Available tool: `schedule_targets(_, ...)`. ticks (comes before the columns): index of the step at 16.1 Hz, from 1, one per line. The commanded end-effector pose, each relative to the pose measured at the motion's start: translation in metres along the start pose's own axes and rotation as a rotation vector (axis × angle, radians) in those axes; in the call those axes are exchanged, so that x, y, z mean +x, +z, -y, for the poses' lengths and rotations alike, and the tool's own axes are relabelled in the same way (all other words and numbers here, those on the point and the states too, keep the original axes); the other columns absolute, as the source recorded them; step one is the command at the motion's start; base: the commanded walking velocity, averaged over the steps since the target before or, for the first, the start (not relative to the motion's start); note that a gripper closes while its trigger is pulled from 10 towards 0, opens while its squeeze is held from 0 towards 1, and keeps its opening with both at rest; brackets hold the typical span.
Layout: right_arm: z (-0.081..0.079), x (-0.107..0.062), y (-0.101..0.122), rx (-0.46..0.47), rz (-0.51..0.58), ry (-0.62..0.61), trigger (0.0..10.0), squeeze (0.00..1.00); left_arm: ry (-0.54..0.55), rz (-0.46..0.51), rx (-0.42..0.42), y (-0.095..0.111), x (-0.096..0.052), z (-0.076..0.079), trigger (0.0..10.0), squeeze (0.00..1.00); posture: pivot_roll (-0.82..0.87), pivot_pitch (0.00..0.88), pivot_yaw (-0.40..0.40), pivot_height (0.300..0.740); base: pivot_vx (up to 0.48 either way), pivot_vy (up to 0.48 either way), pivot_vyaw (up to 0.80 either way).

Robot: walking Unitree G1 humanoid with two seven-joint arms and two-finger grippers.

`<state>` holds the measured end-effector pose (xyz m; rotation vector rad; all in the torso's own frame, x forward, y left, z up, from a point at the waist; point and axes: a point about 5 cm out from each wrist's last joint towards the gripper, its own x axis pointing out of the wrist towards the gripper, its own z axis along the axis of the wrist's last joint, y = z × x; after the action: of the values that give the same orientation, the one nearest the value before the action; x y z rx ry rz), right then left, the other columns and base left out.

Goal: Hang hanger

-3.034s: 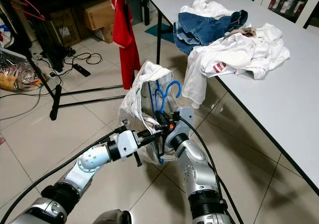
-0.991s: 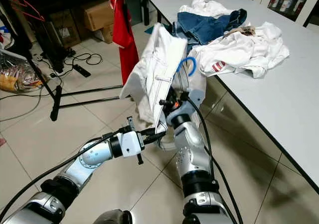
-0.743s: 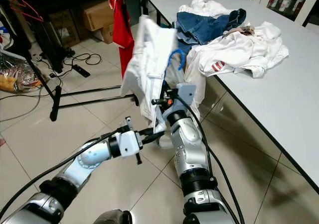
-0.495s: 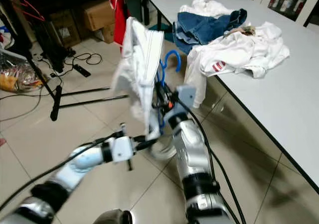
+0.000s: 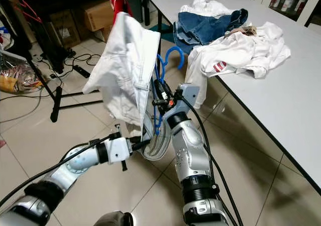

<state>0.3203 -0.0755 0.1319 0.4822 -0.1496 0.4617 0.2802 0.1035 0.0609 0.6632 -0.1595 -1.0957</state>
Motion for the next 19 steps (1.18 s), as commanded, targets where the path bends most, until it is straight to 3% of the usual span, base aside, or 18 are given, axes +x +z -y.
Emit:
schedule_targets(1,-0.017,0.011,0.024,0.022,0.116,0.07,10.0,0.0,-0.028,-0.013,0.011,-0.002,0.003,0.006,0.0,0.0,0.05,0.0,0.056,0.74,0.0,0.0,0.0)
schedule_targets(4,-0.036,0.013,0.016,-0.026,0.061,0.181,10.0,0.0,0.041,0.052,0.034,0.014,0.022,-0.01,0.0,0.0,0.05,0.0,0.055,0.74,0.0,0.0,0.0)
schedule_targets(7,-0.039,0.017,0.01,-0.023,0.015,0.142,10.0,0.0,0.054,0.102,0.03,0.024,0.03,-0.014,0.0,0.0,0.04,0.0,0.063,0.74,0.0,0.0,0.0)
schedule_targets(13,-0.017,0.017,-0.01,-0.038,-0.076,-0.07,10.0,0.0,0.04,0.169,0.004,0.032,0.038,-0.005,0.0,0.0,0.04,0.002,0.067,0.74,0.0,0.0,0.0)
schedule_targets(15,-0.009,0.014,-0.019,-0.024,-0.116,-0.132,10.0,0.0,0.074,0.228,0.002,0.042,0.042,-0.011,0.0,0.0,0.04,0.001,0.067,0.74,0.0,0.0,0.0)
schedule_targets(19,-0.003,0.004,-0.032,-0.005,-0.147,-0.137,10.0,0.0,0.185,0.313,0.009,0.058,0.043,-0.032,0.0,0.0,0.05,0.0,0.072,0.74,0.0,0.0,0.0)
